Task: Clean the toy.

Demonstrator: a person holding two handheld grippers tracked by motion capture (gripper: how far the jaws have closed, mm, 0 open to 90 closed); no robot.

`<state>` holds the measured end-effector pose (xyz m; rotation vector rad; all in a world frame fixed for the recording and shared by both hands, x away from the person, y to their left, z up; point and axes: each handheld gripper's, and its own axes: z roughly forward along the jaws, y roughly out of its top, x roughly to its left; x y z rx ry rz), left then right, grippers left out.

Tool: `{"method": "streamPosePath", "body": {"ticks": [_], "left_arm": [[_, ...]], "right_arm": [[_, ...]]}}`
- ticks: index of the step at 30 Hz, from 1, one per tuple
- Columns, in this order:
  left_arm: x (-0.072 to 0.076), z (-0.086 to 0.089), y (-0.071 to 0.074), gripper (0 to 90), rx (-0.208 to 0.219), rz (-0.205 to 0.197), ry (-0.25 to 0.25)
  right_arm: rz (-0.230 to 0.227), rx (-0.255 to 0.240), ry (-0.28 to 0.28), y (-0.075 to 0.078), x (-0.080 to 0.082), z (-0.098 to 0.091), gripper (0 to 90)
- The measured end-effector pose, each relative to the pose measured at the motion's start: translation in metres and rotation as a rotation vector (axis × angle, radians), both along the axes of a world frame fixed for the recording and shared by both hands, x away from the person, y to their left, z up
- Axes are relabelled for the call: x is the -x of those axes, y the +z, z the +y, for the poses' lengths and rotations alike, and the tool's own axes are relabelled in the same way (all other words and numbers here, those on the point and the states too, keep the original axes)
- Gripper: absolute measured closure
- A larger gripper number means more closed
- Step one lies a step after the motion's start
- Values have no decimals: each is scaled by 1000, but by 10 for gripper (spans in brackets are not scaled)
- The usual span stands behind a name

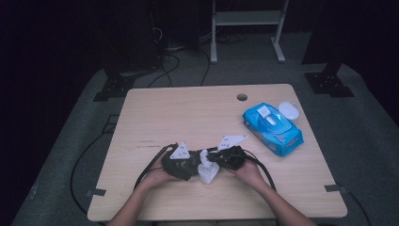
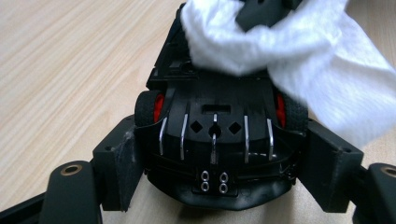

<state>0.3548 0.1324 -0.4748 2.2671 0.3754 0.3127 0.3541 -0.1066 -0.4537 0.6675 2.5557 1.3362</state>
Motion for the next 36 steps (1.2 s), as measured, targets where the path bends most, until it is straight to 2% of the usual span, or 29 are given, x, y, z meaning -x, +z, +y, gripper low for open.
{"method": "streamPosePath", "body": {"ticks": [3, 8, 12, 16, 18, 22, 24, 27, 29, 30, 32, 33, 36], "left_arm": [[1, -1, 0, 240, 0, 0, 2], [1, -1, 0, 239, -7, -1, 4], [1, -1, -1, 240, -10, 4, 3], [1, -1, 0, 240, -5, -2, 3], [1, -2, 0, 240, 0, -7, 5], [1, -2, 0, 240, -1, 5, 10], [1, -1, -1, 239, -6, 8, 9], [0, -1, 0, 239, -6, 3, 5], [0, -1, 0, 239, 6, 7, 8], [0, -1, 0, 239, 0, 3, 5], [1, -2, 1, 239, -1, -7, 6], [1, -2, 1, 240, -4, -8, 4], [2, -3, 1, 240, -8, -15, 3]], "right_arm": [[10, -13, 11, 1, 3, 0, 854], [25, -61, 79, 3, 6, 28, 854], [20, -59, 94, 3, 2, 43, 853], [24, -44, 46, 4, -8, 38, 854], [47, -48, 20, 5, -12, 36, 855], [38, -45, 32, 6, -14, 47, 855], [24, -27, 28, 5, -17, 50, 856], [17, -14, -5, 4, -26, 39, 856], [8, 22, -41, 3, -30, 29, 856], [25, 18, -55, 3, -31, 23, 856], [43, 10, -62, 2, -34, 18, 856], [35, 16, -61, 3, -33, 19, 856], [28, -8, -28, 5, -29, 31, 855]]}}
